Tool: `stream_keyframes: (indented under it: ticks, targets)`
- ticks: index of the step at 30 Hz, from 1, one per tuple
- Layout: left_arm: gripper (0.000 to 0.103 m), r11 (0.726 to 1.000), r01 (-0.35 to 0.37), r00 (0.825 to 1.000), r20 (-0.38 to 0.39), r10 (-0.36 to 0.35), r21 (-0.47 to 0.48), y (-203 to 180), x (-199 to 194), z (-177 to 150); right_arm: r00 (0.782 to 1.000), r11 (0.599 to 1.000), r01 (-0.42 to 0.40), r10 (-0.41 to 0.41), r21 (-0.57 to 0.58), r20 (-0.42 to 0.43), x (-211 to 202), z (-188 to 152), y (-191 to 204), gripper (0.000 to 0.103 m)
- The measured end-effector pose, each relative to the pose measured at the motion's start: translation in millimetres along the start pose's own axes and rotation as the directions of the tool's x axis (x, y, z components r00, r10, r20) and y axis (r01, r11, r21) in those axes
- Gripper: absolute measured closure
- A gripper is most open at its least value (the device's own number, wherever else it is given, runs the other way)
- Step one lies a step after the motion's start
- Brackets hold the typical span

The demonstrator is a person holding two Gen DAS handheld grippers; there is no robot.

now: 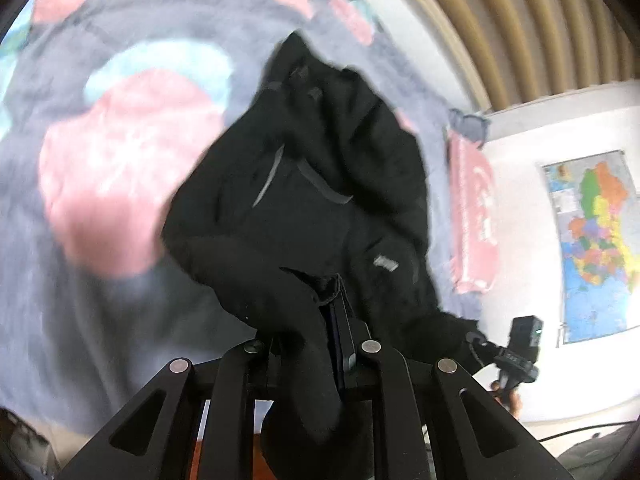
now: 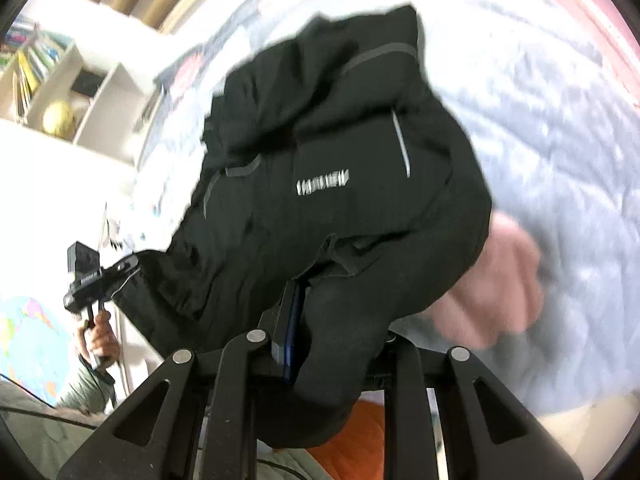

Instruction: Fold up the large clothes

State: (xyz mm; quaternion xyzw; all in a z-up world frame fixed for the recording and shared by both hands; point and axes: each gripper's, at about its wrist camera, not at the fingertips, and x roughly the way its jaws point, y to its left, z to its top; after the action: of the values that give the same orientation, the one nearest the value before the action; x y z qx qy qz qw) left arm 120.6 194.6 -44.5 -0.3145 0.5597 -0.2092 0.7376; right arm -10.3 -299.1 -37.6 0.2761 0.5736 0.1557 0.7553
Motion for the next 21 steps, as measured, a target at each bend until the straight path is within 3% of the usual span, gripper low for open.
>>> stream_keyframes:
  ticks: [6, 11, 16, 21]
  targets:
    - [0.087, 0.998, 0.061, 0.994, 0.089, -0.062, 0.014, -23.9, -15.6, 51.3, 0.993, 0.999, -0.023, 0.018, 0.037, 0.115, -21.3, 46.2, 5.6, 0.078]
    - [0.087, 0.994, 0.064, 0.986, 0.148, -0.076, 0.085, -46.3, -21.2, 109.7, 0.974, 0.999, -0.024, 0.017, 0.027, 0.226, -46.7, 97.8, 14.6, 0.078]
    - [0.087, 0.988, 0.069, 0.979, 0.184, -0.093, 0.137, -74.4, -11.6, 174.5, 0.955, 1.000, 0.012, -0.012, 0.001, 0.297, -55.1, 163.0, 29.9, 0.078]
    - [0.087, 0.993, 0.039, 0.978, 0.201, -0.062, 0.115, -86.6, 23.0, 250.6, 0.947, 0.998, 0.062, -0.069, 0.031, 0.313, -36.9, 245.1, 27.2, 0.078]
